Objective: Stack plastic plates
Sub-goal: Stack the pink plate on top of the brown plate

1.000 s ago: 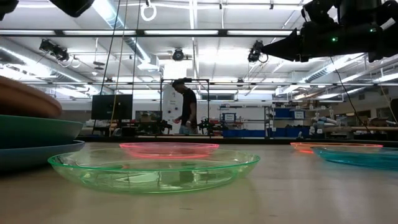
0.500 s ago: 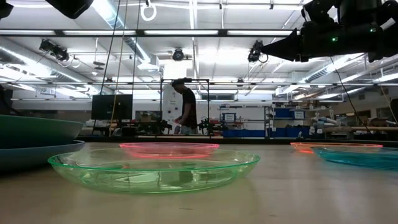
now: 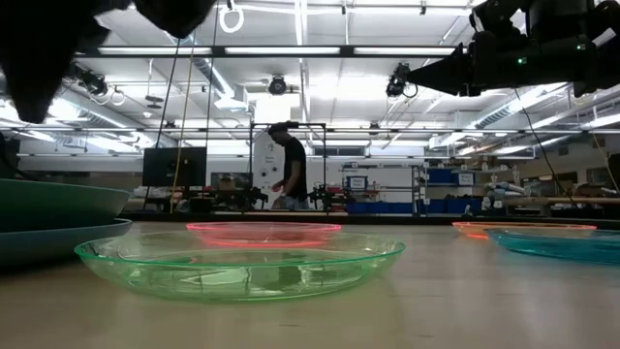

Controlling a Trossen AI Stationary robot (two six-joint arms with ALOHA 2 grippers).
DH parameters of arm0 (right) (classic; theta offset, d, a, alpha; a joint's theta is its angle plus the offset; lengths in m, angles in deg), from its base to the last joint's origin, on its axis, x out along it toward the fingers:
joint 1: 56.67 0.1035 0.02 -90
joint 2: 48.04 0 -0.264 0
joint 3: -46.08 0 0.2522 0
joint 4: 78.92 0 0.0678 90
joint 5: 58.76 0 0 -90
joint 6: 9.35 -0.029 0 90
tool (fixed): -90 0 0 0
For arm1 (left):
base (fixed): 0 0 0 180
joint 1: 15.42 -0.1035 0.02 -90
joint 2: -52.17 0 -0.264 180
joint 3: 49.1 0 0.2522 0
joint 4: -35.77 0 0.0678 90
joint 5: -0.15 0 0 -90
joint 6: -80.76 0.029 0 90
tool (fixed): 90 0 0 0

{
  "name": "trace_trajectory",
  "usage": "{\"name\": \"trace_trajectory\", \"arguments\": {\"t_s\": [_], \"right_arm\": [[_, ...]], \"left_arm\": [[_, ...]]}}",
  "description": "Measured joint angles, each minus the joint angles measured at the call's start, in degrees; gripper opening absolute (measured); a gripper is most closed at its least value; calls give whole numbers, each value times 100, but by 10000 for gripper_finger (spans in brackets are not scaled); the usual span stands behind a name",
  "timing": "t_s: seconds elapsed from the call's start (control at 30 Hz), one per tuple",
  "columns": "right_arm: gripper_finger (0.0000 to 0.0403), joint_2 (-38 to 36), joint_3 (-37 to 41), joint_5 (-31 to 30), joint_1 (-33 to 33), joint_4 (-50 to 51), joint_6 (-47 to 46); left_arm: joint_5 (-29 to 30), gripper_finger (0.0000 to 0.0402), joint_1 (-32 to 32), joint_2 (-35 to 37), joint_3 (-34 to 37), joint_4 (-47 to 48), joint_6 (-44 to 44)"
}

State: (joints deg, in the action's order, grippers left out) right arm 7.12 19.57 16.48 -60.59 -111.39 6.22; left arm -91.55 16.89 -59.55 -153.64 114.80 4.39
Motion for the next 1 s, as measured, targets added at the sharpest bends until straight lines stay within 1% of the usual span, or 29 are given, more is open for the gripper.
{"name": "trace_trajectory", "arguments": {"t_s": [0.27,0.43,0.6,0.73,1.0], "right_arm": [[125,0,-1,4,0,7,0],[125,0,-2,4,2,37,-2],[125,0,-2,4,2,108,-59],[125,2,-1,4,4,214,-118],[125,2,-2,8,24,391,-258]], "left_arm": [[529,130,-196,-42,11,-57,1382],[978,130,-237,-212,13,-40,2436],[1348,130,-294,-382,13,-78,3300],[1601,130,-328,-483,15,-91,3806],[2158,130,-462,-712,20,-189,4399]]}}
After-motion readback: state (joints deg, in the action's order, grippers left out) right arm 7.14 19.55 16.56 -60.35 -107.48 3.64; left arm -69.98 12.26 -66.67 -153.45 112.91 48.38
